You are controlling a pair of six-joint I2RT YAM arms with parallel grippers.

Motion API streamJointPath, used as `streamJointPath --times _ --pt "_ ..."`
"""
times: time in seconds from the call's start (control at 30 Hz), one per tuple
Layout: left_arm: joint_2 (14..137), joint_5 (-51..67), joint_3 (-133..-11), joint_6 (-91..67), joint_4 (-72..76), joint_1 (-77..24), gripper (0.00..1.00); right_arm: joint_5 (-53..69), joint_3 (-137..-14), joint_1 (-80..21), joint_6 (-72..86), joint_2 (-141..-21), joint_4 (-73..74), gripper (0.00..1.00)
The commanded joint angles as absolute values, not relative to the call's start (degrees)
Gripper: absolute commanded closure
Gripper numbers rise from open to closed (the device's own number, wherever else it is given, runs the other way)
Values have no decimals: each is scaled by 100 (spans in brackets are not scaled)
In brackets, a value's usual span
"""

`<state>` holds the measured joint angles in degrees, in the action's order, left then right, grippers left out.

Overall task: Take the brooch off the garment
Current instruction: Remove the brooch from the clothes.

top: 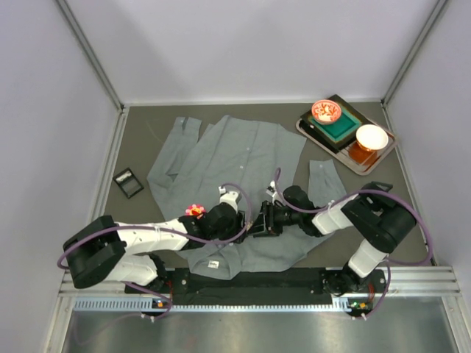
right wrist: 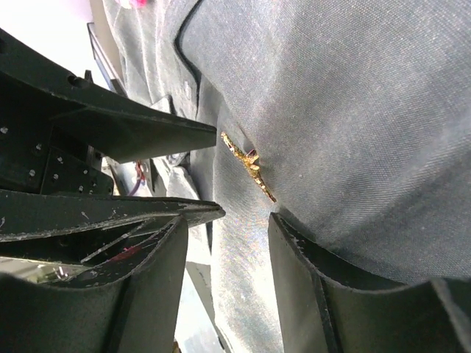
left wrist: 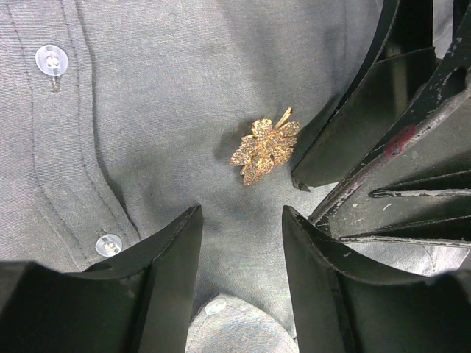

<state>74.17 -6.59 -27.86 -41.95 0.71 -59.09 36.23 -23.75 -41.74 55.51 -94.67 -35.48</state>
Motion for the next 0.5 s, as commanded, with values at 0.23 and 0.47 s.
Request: streamJointPath --times 0.23,0.47 --pt "7425 -816 -3655 -3770 336 -6381 47 1207 -3234 -3946 4185 -7484 -145 50" --pt "7962 -1370 -4324 -3806 -455 -6627 52 -393 -3673 -3358 3420 -6102 2126 50"
